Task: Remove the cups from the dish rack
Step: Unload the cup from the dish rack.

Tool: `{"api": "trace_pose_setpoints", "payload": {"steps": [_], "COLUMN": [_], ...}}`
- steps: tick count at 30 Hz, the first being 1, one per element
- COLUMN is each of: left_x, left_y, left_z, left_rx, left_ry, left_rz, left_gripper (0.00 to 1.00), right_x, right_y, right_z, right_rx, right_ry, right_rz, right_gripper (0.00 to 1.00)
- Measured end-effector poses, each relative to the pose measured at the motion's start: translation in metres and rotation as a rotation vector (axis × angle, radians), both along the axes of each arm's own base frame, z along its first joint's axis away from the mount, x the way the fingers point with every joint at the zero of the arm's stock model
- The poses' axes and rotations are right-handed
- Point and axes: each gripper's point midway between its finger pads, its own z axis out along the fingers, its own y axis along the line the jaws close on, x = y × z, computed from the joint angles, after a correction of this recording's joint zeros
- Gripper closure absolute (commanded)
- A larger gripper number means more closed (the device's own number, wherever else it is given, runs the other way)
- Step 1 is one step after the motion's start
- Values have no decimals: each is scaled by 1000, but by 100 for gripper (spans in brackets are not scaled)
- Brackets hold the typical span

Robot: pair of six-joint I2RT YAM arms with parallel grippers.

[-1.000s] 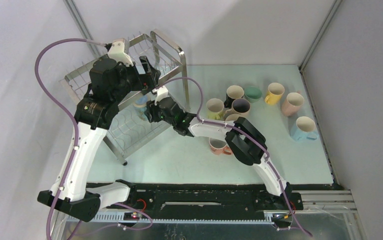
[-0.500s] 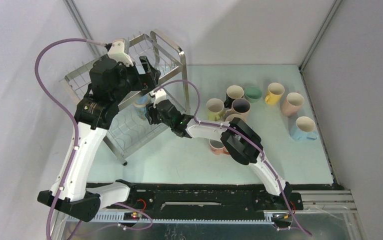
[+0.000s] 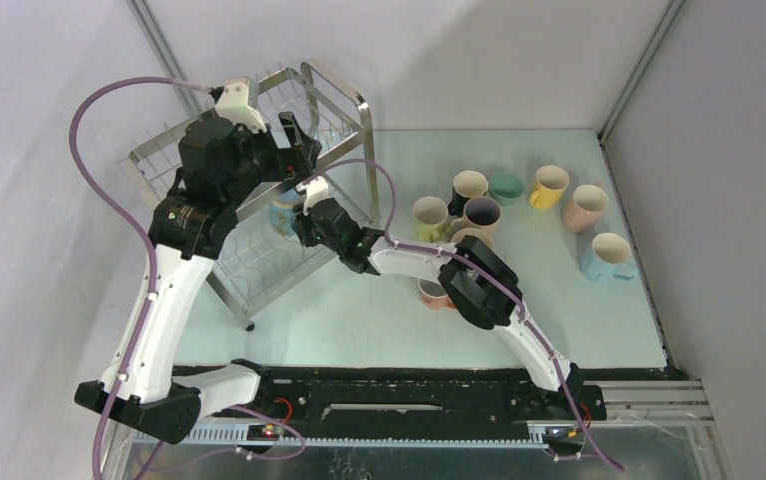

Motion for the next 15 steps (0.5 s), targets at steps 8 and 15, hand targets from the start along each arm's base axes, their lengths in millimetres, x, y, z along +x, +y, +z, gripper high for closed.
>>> {"api": "trace_pose_setpoints", "payload": {"steps": [8, 15], "left_x": [-1, -3], "left_y": [0, 0], "left_z": [1, 3], "left_rx": [-3, -18], "left_ry": [-6, -8], "left_rz": [0, 2], "left_gripper": [0, 0], "right_x": [-3, -17], "right_y": [-2, -11], "right_z": [-1, 2], "right_rx": [36, 46], "right_ry": [-22, -27], "right_rz": [6, 18], "right_gripper": [100, 100]}}
